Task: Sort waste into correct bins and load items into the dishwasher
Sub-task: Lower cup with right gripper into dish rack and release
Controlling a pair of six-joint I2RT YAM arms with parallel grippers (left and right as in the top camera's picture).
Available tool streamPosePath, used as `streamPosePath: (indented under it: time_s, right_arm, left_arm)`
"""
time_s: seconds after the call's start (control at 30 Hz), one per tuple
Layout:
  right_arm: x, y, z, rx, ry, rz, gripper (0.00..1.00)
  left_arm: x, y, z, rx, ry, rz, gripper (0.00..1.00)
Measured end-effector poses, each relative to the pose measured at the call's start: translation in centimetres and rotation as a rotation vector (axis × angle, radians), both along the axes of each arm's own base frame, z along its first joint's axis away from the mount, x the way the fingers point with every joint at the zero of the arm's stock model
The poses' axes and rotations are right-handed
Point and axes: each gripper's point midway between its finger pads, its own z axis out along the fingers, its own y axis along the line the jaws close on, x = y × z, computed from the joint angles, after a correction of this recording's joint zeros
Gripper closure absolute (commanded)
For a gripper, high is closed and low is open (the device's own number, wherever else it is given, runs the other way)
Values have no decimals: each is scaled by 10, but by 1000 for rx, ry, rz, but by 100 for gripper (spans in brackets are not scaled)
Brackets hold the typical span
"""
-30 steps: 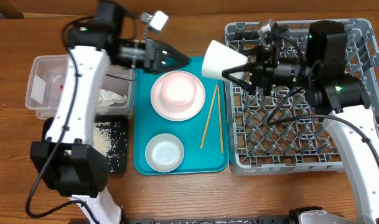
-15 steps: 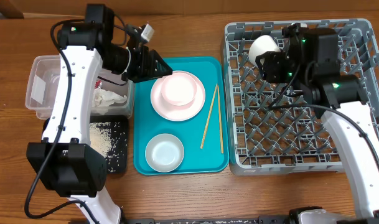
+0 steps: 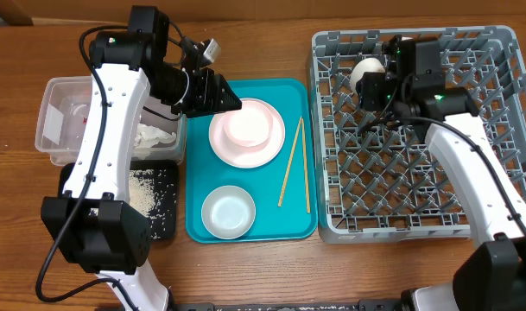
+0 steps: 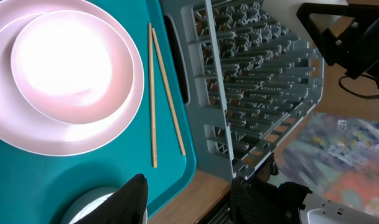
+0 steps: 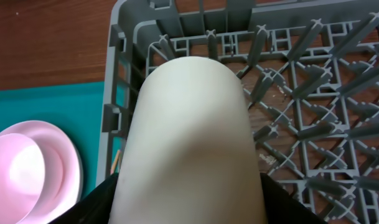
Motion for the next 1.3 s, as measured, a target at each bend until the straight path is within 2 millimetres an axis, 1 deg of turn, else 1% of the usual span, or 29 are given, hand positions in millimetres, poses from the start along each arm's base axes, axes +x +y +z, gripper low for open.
streamPosePath:
  time_s: [0.13, 0.3, 0.4, 0.63, 0.73, 0.9, 0.97, 1.03, 1.1, 1.2, 1.3]
  right_arm:
    - [7, -1, -11, -9, 10, -6, 56]
    - [23, -2, -23, -20, -8, -17, 56]
    - [32, -1, -22, -20, -39, -21, 56]
    - [44, -4, -13, -30, -104, -38, 55]
    - [46, -6, -21, -42, -91, -47, 55]
    - [48, -9, -49, -65, -32, -57, 55]
    - [49, -10, -53, -71, -27, -60, 55]
    - [49, -10, -52, -74, -28, -62, 54]
    - [49, -11, -52, -75, -29, -63, 47]
    - [49, -11, -52, -77, -28, -64, 43]
    - [49, -11, -53, -79, -26, -64, 28]
  left_arm:
    - [-1, 1, -1, 4, 5, 1, 54]
    - [-1, 1, -1, 5, 7, 1, 54]
    - [-1, 1, -1, 7, 7, 2, 55]
    - [-3, 1, -1, 8, 16, 1, 55]
    - [-4, 1, -2, 9, 19, 1, 55]
    - [-4, 1, -2, 9, 21, 2, 55]
    - [-4, 1, -2, 9, 21, 1, 55]
    - [-4, 1, -2, 9, 21, 1, 54]
    - [-4, 1, -2, 9, 21, 1, 55]
    - [-4, 1, -2, 9, 21, 2, 55]
    - [-4, 1, -2, 9, 22, 1, 55]
